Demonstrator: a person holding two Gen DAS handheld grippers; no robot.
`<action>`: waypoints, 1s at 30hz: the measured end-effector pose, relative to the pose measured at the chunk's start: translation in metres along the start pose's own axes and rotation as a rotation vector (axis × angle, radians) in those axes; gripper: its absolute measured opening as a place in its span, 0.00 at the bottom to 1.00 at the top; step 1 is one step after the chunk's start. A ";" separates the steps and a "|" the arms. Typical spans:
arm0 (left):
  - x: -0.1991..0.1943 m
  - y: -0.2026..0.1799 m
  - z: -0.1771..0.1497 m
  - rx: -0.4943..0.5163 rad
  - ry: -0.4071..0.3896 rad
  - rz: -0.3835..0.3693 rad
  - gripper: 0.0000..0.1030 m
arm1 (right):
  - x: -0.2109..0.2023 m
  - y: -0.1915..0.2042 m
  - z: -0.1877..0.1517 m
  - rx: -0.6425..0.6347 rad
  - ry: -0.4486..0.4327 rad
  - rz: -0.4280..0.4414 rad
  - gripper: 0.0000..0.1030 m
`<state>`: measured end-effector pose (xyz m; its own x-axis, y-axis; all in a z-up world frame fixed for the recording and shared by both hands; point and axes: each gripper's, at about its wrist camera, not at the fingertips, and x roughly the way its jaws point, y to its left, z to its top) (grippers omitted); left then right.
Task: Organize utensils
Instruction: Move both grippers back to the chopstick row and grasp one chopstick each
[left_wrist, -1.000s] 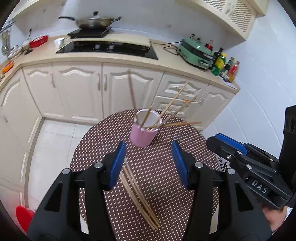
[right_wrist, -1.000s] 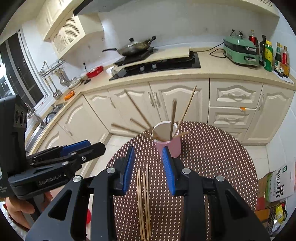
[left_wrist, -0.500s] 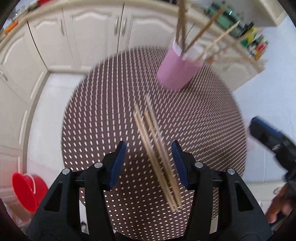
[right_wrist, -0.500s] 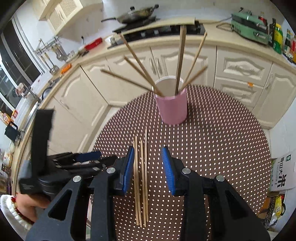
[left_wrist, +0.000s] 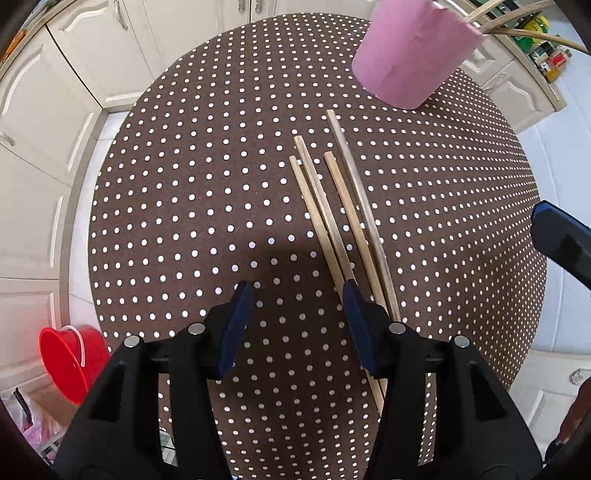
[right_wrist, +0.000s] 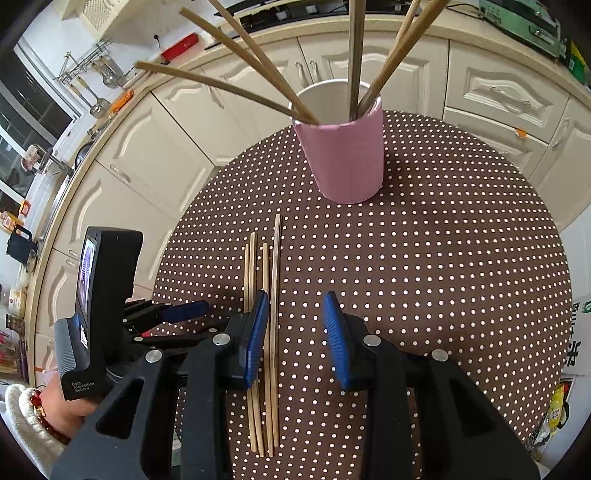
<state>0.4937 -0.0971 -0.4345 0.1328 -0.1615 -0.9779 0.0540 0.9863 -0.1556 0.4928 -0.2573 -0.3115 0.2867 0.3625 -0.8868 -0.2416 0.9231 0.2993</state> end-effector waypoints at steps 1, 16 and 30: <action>0.002 0.000 0.001 0.000 0.004 0.006 0.50 | 0.002 0.000 0.000 0.000 0.005 0.001 0.29; 0.009 -0.017 0.031 0.050 0.002 0.097 0.32 | 0.053 0.011 0.019 -0.040 0.113 0.025 0.29; 0.008 0.034 0.047 -0.091 0.018 -0.015 0.15 | 0.109 0.040 0.049 -0.144 0.218 -0.019 0.13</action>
<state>0.5428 -0.0660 -0.4414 0.1144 -0.1763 -0.9777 -0.0344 0.9828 -0.1812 0.5598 -0.1750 -0.3790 0.0895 0.2945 -0.9515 -0.3717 0.8961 0.2424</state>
